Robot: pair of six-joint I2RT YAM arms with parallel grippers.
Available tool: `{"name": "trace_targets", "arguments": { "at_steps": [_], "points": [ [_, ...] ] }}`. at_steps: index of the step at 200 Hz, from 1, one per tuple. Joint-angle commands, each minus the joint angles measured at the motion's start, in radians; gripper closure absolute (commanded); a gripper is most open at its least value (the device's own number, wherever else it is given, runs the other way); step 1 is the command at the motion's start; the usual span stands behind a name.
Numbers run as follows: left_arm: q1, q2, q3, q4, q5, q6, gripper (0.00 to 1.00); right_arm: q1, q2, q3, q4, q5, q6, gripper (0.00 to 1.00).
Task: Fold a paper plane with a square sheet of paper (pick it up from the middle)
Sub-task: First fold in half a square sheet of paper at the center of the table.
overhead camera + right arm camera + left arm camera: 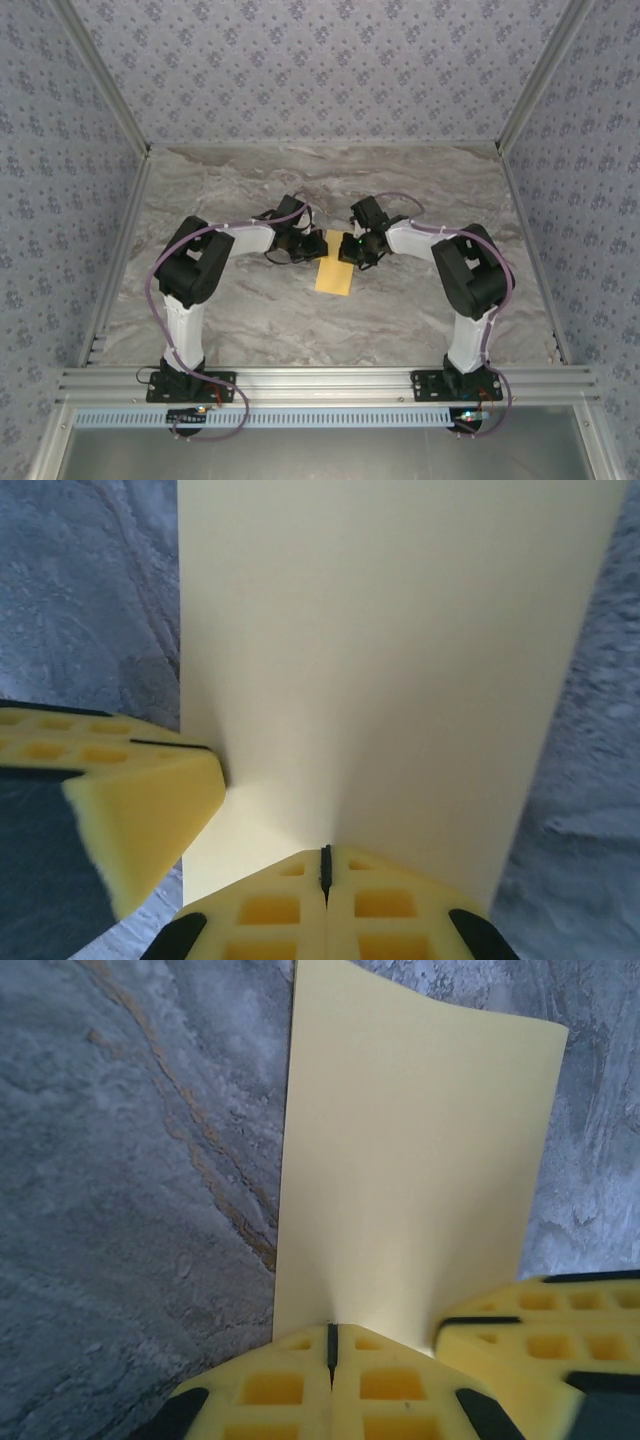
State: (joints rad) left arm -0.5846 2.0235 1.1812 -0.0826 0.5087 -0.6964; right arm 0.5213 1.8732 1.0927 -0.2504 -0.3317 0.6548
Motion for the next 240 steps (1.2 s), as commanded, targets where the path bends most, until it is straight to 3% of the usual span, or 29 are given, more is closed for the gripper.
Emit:
{"name": "trace_targets", "arguments": {
  "at_steps": [1,66,147,196,240],
  "points": [
    [-0.006,0.095,-0.054,-0.156,-0.130,0.011,1.00,-0.002,0.034,0.036,0.041,-0.044,0.018,1.00],
    [-0.006,0.112,-0.054,-0.178,-0.151,0.007,1.00,-0.045,0.060,-0.029,0.077,-0.073,0.003,1.00],
    [0.011,0.126,-0.097,-0.187,-0.182,-0.012,1.00,-0.190,-0.092,-0.231,0.056,-0.056,-0.096,1.00],
    [0.011,0.119,-0.091,-0.190,-0.176,-0.006,1.00,-0.121,-0.139,-0.141,0.096,-0.097,-0.090,1.00],
    [0.010,0.117,-0.091,-0.195,-0.176,-0.003,1.00,-0.095,-0.020,-0.053,0.158,-0.141,-0.076,1.00]
  ]
}}
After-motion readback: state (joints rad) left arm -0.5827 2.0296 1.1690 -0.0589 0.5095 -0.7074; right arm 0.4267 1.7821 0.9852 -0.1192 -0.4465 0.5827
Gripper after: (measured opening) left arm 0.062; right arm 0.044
